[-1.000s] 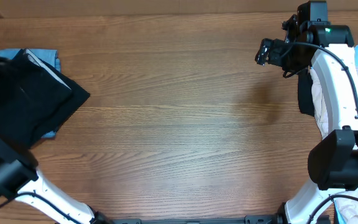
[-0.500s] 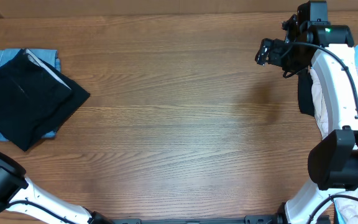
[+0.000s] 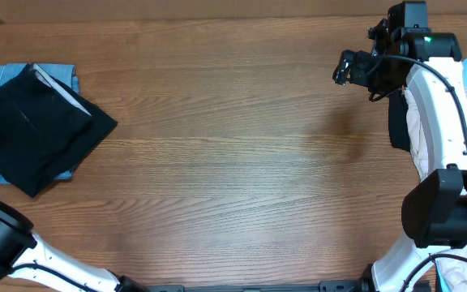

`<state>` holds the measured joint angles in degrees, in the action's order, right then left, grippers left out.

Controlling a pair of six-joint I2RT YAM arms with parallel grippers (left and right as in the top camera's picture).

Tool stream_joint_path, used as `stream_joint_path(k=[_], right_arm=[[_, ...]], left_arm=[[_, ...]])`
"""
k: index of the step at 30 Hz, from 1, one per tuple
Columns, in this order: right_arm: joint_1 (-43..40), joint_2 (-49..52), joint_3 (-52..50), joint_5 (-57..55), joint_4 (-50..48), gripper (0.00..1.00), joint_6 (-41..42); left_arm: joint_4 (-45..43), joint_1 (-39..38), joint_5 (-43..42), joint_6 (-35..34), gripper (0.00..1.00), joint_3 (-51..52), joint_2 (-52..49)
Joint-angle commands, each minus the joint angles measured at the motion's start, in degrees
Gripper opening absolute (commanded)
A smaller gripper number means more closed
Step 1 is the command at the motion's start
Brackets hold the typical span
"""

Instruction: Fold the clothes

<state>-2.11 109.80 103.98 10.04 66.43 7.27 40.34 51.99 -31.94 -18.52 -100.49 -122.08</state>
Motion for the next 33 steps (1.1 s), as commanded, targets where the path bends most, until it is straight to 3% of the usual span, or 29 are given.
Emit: stream_joint_path(k=[1, 6, 10, 11, 14, 15, 16, 33], right_arm=[[0.15, 0.15, 0.24, -0.15, -0.28, 1.0, 0.04], [0.15, 0.15, 0.24, -0.15, -0.28, 1.0, 0.04], [0.15, 0.15, 0.24, -0.15, -0.28, 1.0, 0.04], [0.15, 0.15, 0.24, -0.15, -0.26, 1.0, 0.04], [0.15, 0.15, 0.24, -0.15, -0.28, 1.0, 0.04], [0.15, 0.15, 0.24, -0.15, -0.28, 1.0, 0.04], [0.15, 0.15, 0.24, -0.15, -0.28, 1.0, 0.04], [0.15, 0.15, 0.24, -0.15, -0.28, 1.0, 0.04]], left_arm=[[-1.88, -5.29, -5.14, -4.26, 0.07, 0.09, 11.96], [-1.99, -16.04, -3.32, -4.46, 0.12, 0.09, 19.41], [0.44, -24.48, 4.35, -4.44, 0.24, 0.11, 19.21], [0.61, -25.55, 5.38, -4.42, 0.31, 0.11, 19.21], [0.85, -28.85, 7.39, -4.42, 0.84, 0.11, 19.21], [0.98, -29.29, 7.3, -4.44, 0.96, 0.11, 19.21], [1.51, -29.64, 7.3, -4.44, 1.0, 0.11, 19.21], [3.56, -29.9, 7.32, -4.42, 1.0, 0.11, 19.21]])
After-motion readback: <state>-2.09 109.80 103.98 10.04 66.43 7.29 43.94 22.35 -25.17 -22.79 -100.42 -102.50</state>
